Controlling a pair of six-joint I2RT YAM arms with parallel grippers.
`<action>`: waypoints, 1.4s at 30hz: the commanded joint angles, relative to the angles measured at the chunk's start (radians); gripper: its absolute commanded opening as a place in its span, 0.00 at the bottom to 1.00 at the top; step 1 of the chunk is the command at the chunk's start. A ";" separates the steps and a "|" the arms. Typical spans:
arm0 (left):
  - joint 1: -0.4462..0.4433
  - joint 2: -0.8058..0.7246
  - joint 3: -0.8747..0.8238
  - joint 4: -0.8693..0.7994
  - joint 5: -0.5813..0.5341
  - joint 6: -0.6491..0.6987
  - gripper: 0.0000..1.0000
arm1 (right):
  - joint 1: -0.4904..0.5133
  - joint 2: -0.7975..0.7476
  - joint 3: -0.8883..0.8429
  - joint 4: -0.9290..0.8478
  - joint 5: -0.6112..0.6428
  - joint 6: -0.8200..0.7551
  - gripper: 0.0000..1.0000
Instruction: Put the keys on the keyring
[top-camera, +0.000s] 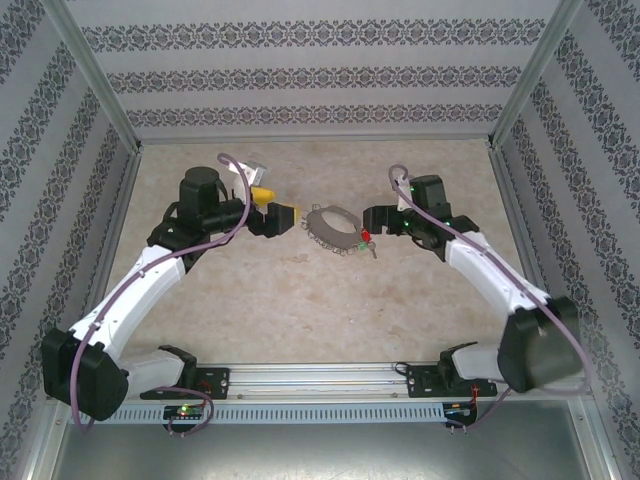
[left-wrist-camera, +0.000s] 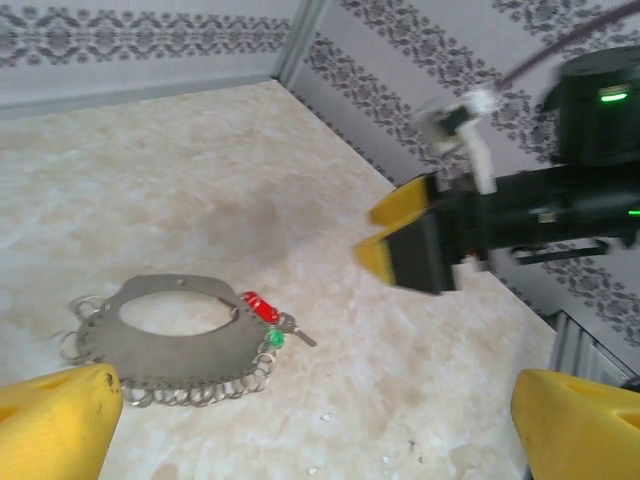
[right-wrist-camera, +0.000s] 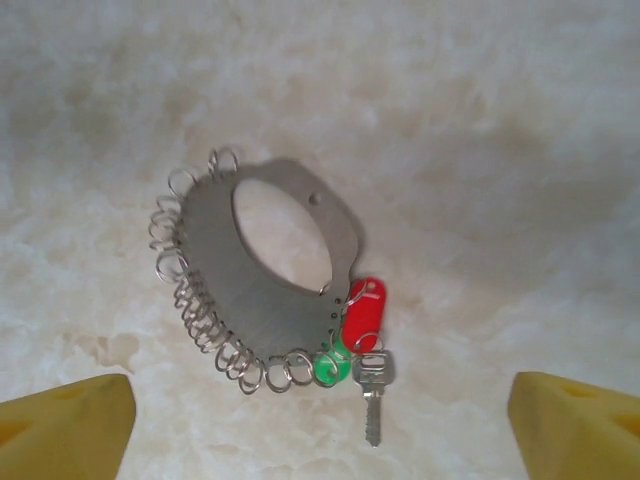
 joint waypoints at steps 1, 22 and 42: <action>0.030 -0.067 -0.065 0.026 -0.092 -0.021 1.00 | -0.013 -0.140 0.004 -0.045 0.117 -0.085 0.98; 0.182 -0.102 -0.608 0.488 -1.004 0.221 1.00 | -0.329 -0.065 -0.504 0.822 0.216 -0.090 0.98; 0.306 0.379 -0.593 0.976 -0.765 0.214 1.00 | -0.282 0.235 -0.548 1.181 0.159 -0.185 0.98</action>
